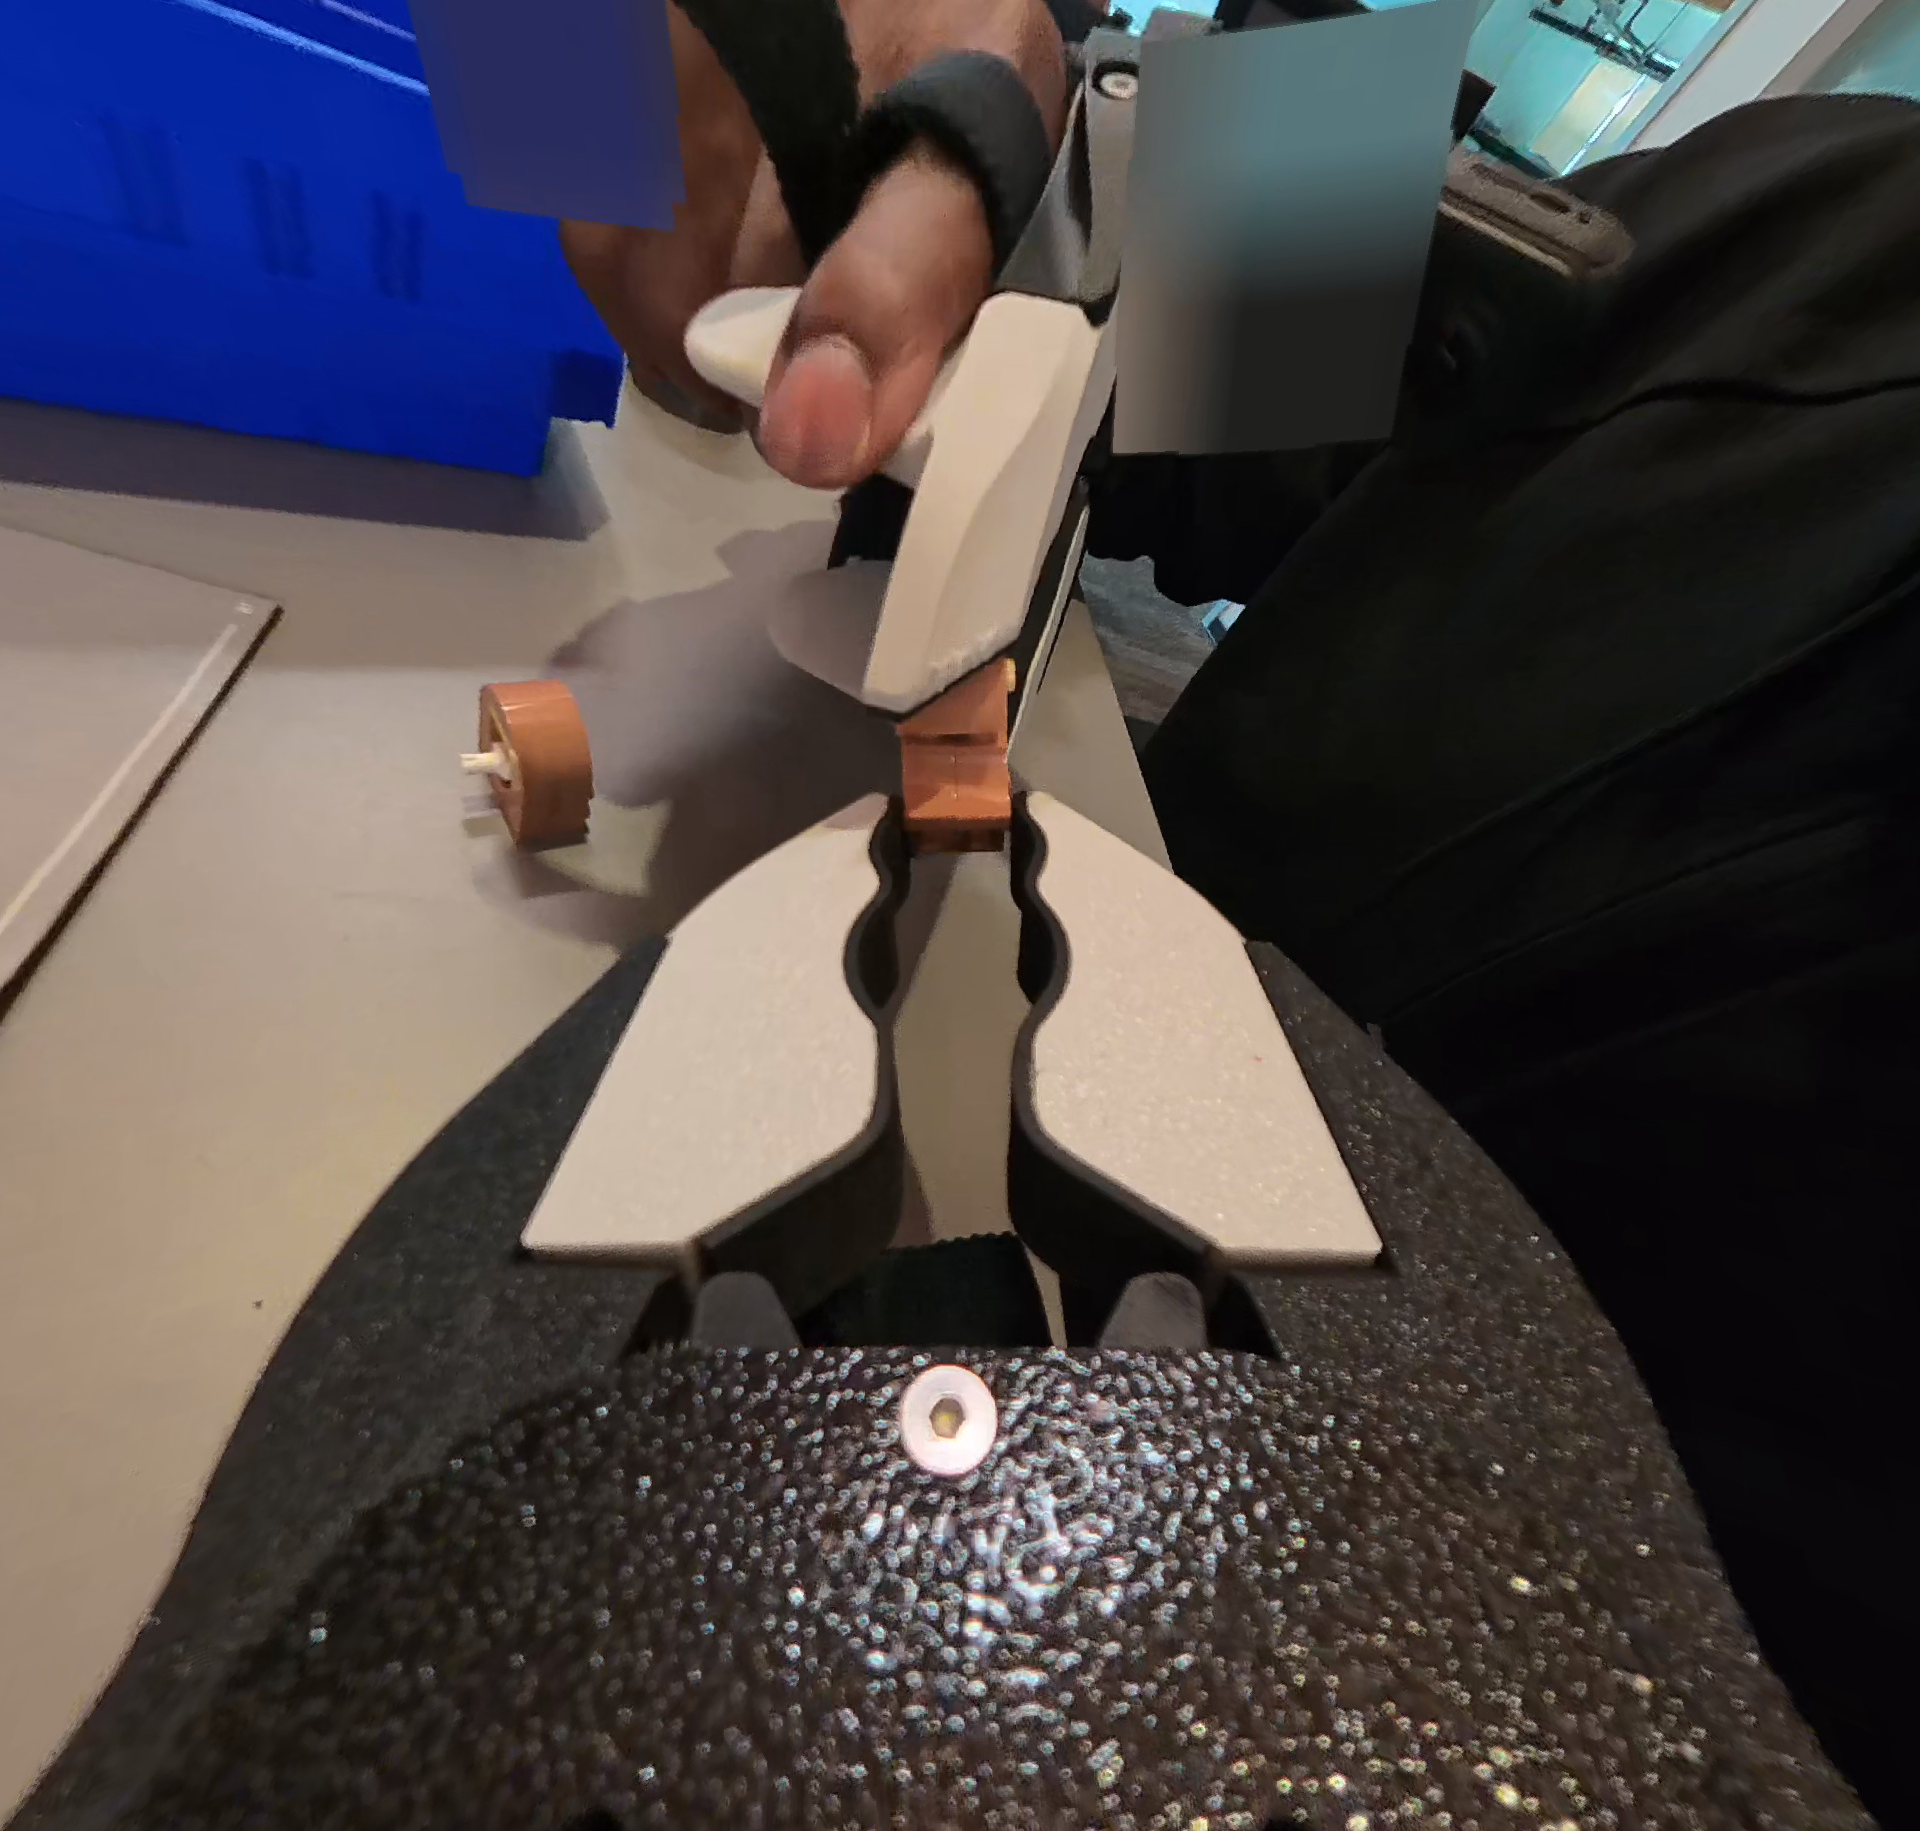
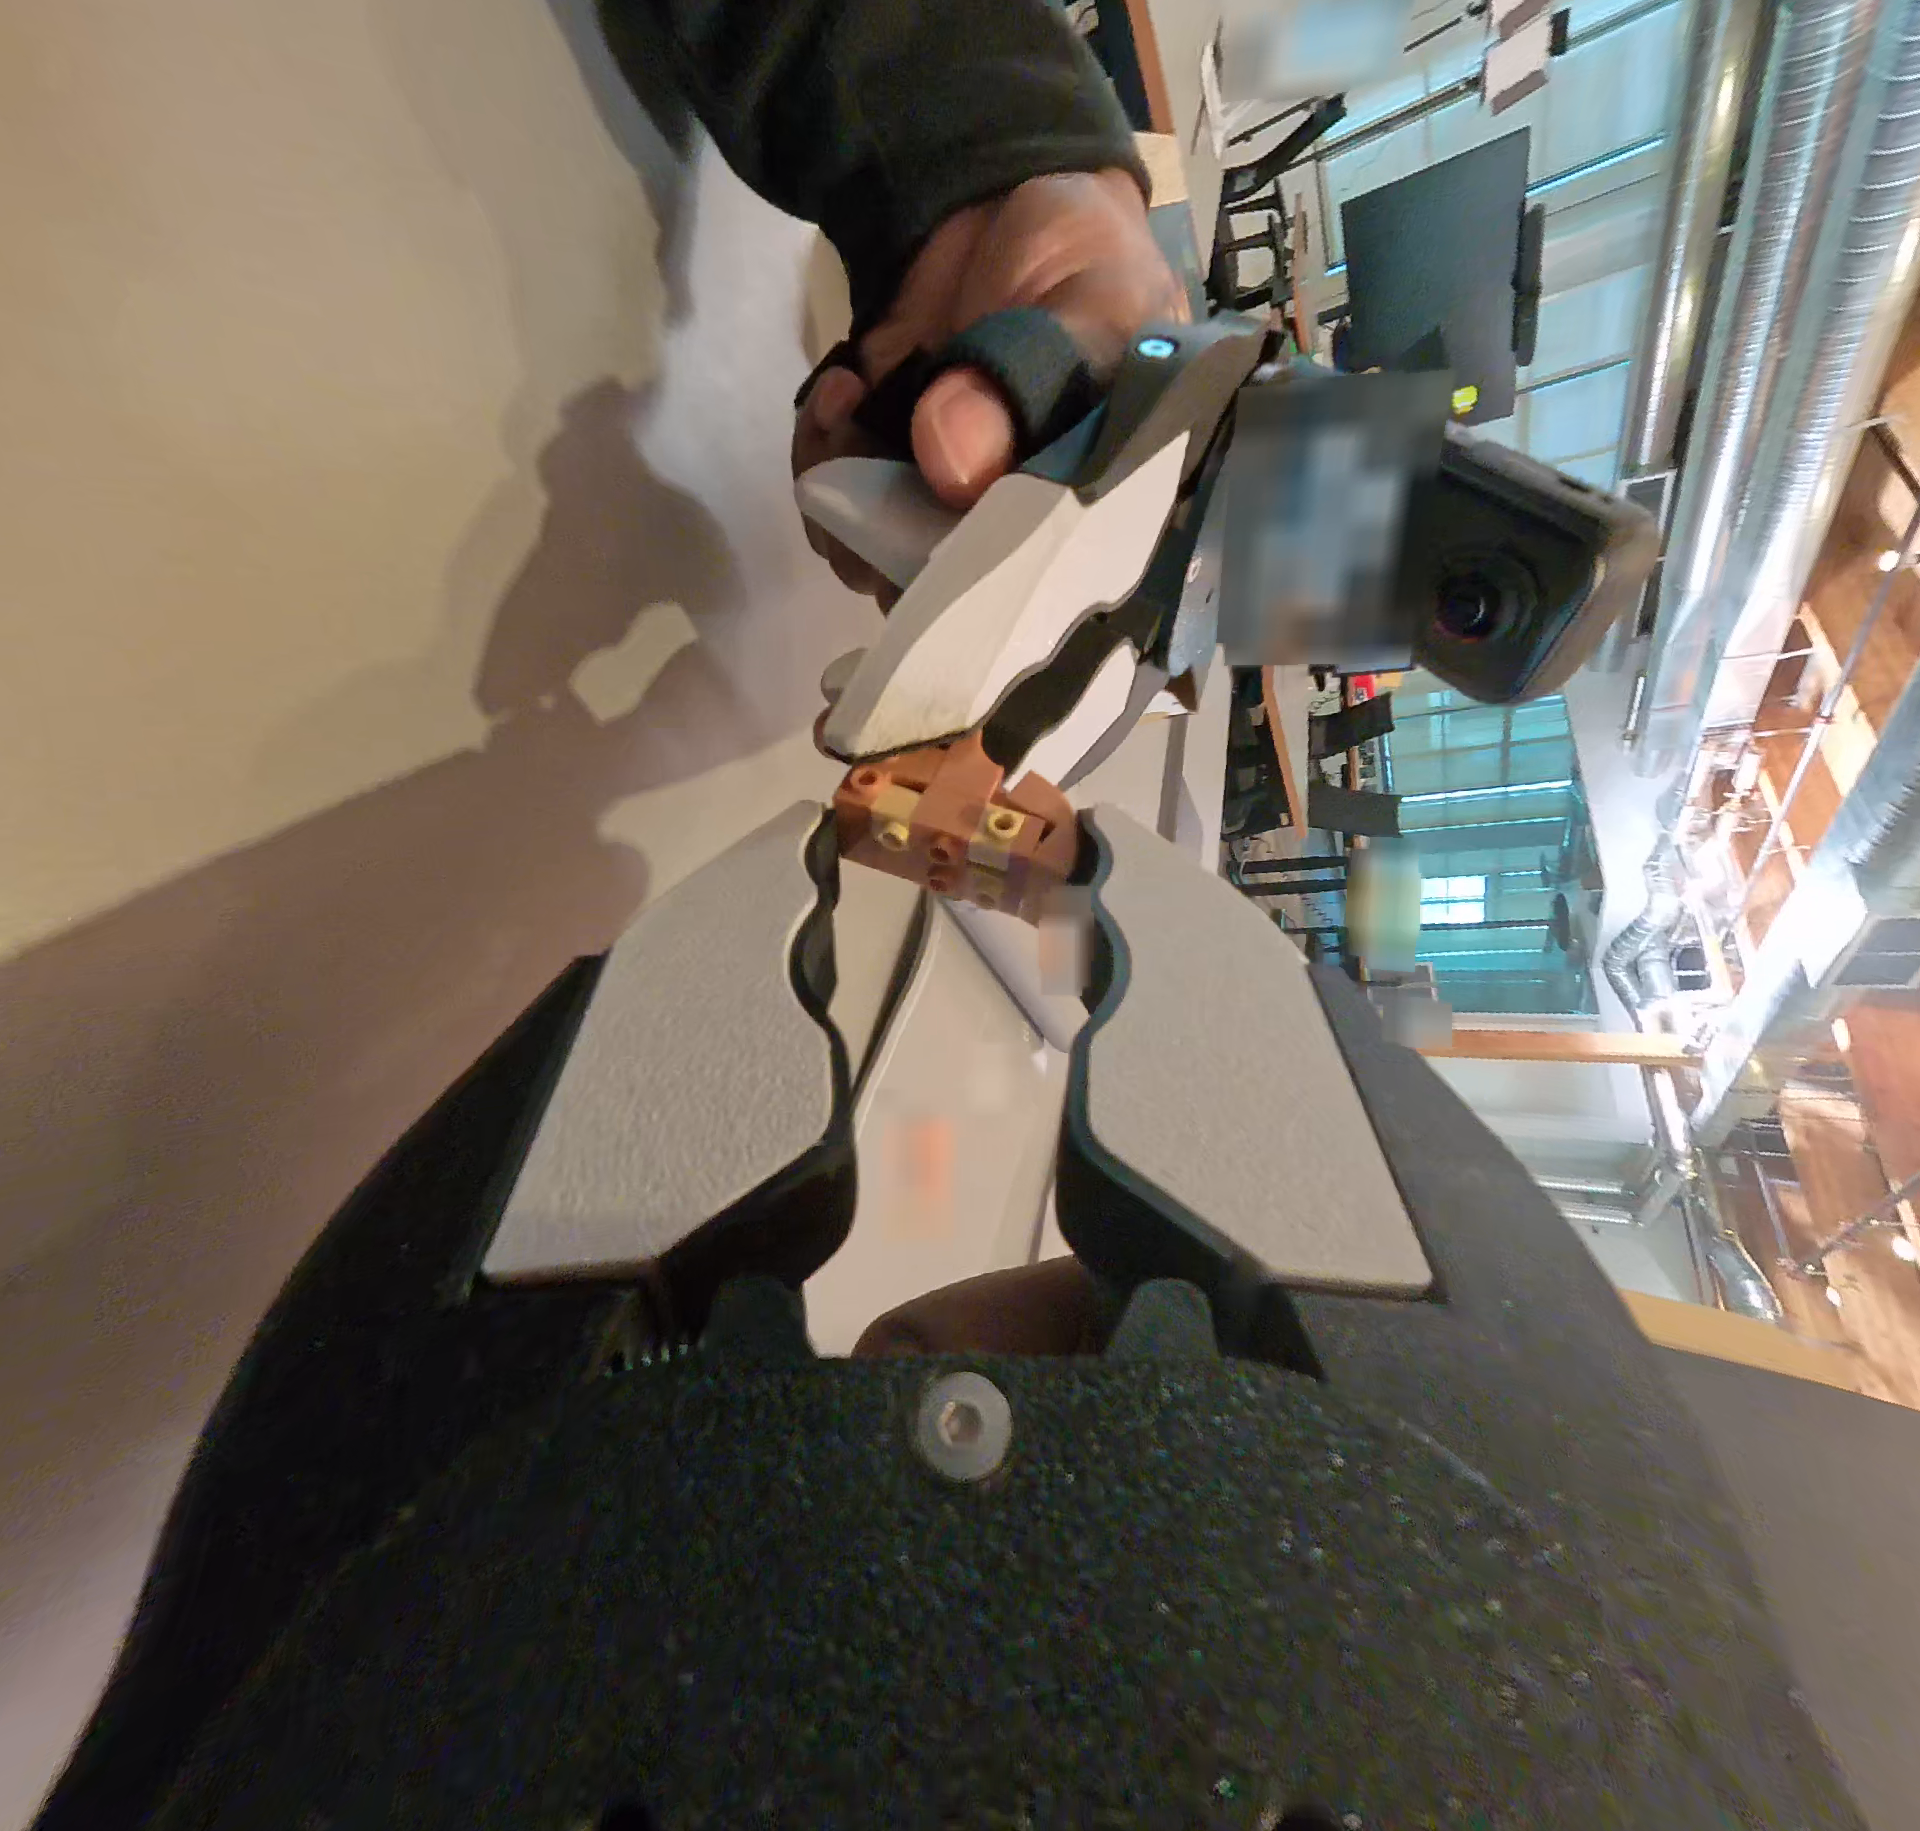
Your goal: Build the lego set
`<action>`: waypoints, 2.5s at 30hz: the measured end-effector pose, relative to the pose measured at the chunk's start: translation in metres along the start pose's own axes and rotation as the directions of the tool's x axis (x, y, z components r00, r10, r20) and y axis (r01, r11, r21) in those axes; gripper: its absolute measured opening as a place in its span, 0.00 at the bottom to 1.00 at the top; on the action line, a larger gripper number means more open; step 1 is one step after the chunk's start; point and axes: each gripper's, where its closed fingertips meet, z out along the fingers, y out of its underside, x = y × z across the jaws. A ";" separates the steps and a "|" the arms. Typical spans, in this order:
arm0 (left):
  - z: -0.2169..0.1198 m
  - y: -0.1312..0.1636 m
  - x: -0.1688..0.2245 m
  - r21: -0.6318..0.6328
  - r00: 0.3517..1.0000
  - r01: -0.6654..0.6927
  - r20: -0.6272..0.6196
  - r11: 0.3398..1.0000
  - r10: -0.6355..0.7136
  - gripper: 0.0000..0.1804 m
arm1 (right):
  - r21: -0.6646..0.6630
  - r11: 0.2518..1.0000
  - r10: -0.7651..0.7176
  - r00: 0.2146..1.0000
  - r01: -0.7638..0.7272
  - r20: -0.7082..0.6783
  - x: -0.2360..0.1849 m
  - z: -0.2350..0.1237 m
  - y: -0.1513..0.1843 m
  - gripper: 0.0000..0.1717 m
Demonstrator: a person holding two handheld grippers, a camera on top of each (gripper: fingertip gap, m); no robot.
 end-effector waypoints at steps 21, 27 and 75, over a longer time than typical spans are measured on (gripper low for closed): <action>0.005 0.010 0.000 -0.037 0.999 0.049 -0.022 0.998 -0.050 0.10 | -0.012 0.997 0.071 0.995 -0.071 0.072 -0.013 0.000 0.003 0.24; -0.002 -0.004 -0.005 0.067 0.998 0.067 0.012 0.996 -0.068 0.14 | -0.026 0.985 0.167 0.978 -0.171 -0.121 0.004 0.000 0.013 0.24; -0.009 -0.066 -0.008 0.629 0.987 0.152 -0.063 0.762 -0.145 0.11 | -0.086 0.957 0.160 0.752 -0.277 -0.639 0.051 -0.022 0.019 0.24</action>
